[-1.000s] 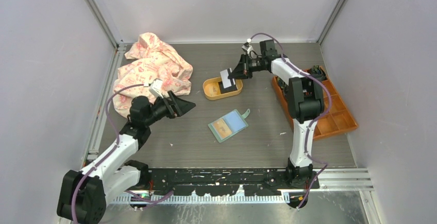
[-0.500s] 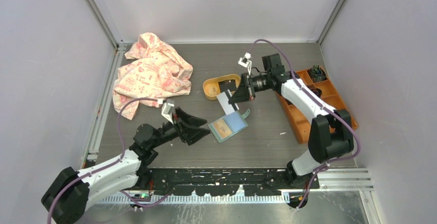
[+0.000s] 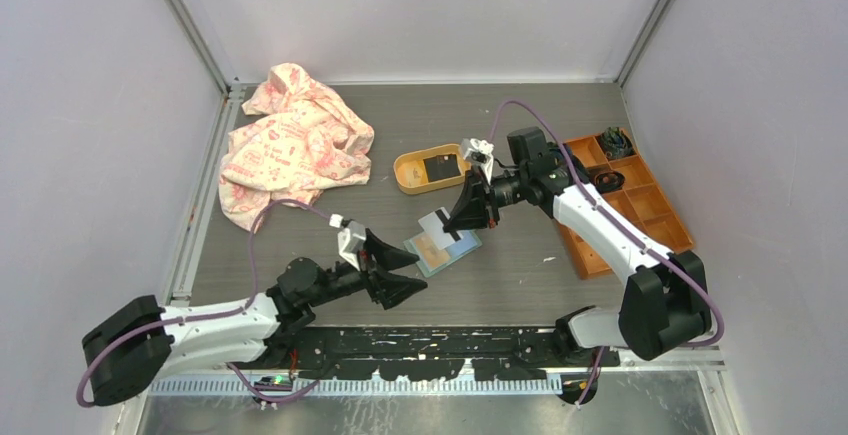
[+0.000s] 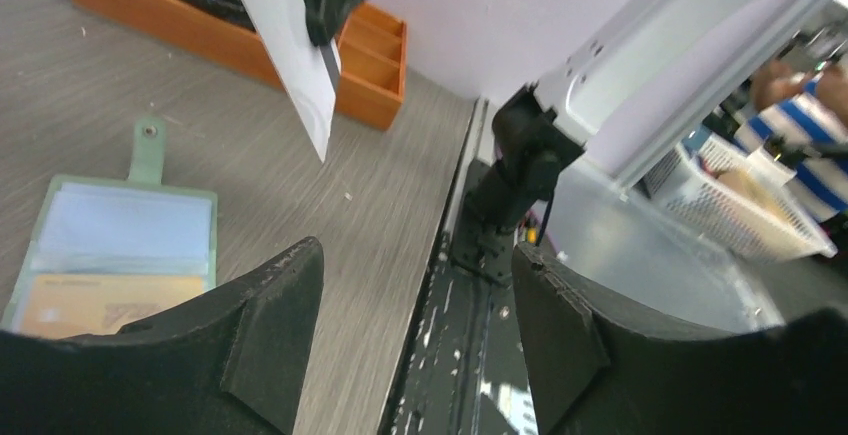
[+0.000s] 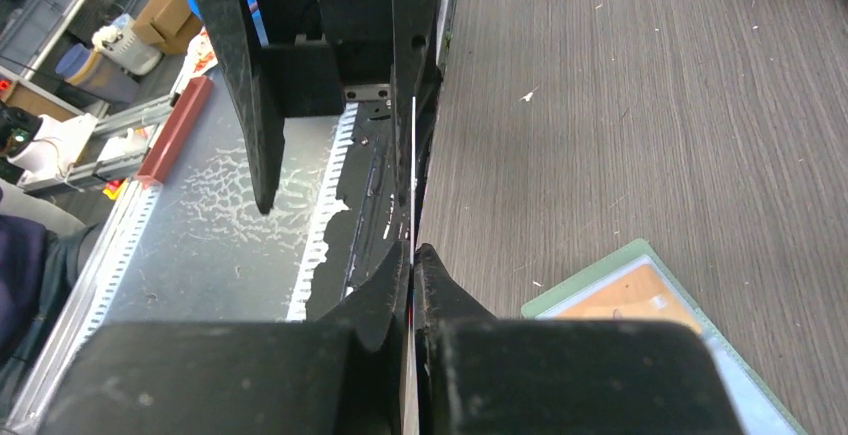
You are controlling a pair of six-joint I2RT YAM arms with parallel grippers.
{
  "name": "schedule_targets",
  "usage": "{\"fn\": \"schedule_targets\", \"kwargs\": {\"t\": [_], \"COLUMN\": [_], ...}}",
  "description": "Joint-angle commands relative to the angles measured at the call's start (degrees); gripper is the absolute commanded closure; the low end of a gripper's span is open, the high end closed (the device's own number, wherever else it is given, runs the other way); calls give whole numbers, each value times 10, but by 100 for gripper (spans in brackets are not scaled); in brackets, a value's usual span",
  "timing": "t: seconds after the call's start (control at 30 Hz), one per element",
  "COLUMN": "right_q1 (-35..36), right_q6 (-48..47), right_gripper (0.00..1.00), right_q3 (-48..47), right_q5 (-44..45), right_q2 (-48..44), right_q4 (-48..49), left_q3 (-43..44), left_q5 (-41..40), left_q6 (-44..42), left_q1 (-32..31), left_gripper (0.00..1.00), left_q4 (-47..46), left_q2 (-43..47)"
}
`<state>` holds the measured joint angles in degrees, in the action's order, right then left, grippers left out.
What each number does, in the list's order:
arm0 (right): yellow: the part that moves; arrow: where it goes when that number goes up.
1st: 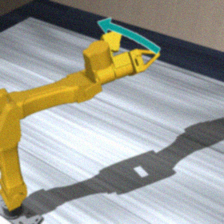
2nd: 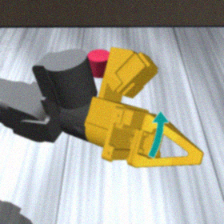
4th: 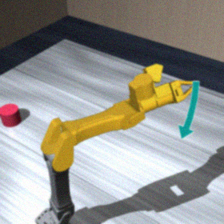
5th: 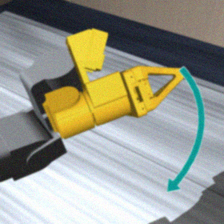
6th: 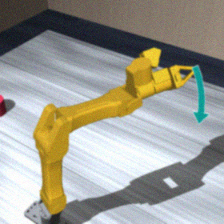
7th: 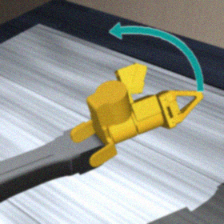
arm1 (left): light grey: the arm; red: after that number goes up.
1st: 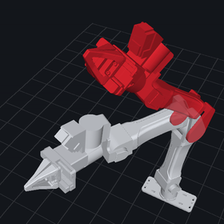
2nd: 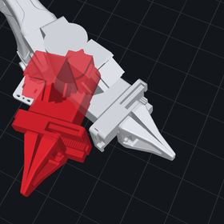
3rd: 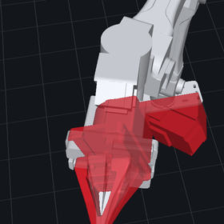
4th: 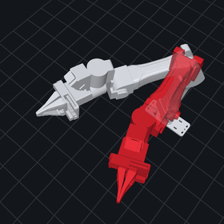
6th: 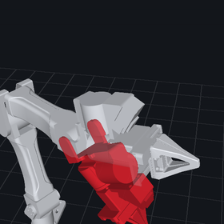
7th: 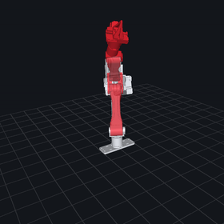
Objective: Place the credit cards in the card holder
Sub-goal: Insert the credit card into the card holder.
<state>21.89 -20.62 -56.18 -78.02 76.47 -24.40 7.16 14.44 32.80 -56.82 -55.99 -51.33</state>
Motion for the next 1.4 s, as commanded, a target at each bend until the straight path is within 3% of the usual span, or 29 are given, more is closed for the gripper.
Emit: {"fn": "schedule_targets", "kwargs": {"t": [0.0,0.27,0.5,0.63,0.9,0.93,0.97,1.0,1.03,1.13,1.3,1.33,1.37], "right_q1": [8,26,35,39,40,40,40,40,40,38,14,12,10], "right_q6": [-32,-39,-43,-44,-45,-45,-45,-45,-46,-48,-88,-117,-138], "right_gripper": [99,99,99,99,99,99,99,99,97,80,24,6,1], "right_q3": [-4,-3,-1,1,3,3,4,4,4,6,1,-3,-5], "right_q5": [-17,-23,-19,-13,7,9,9,9,9,20,43,58,71], "right_q2": [-25,-23,-18,-15,-8,-7,-8,-9,-10,-19,-33,-36,-40], "right_q4": [16,12,11,11,10,10,10,10,10,8,-33,-58,-76], "left_q3": [22,51,67,88,89,87,86,83,81,63,41,44,48], "left_q5": [-52,-66,-76,-66,-54,-55,-55,-56,-57,-55,-41,-34,-25], "left_q6": [-83,-135,-132,-113,-90,-91,-91,-91,-89,-80,-62,-57,-52], "left_q1": [-26,-27,-27,-27,-27,-27,-26,-26,-26,-22,-11,-12,-11], "left_gripper": [31,31,34,54,66,72,89,99,100,100,100,100,100], "left_q4": [-50,-94,-219,-252,-260,-260,-260,-260,-260,-254,-161,-125,-86], "left_q2": [-33,-115,-213,-259,-270,-267,-264,-263,-261,-253,-210,-197,-182]}}
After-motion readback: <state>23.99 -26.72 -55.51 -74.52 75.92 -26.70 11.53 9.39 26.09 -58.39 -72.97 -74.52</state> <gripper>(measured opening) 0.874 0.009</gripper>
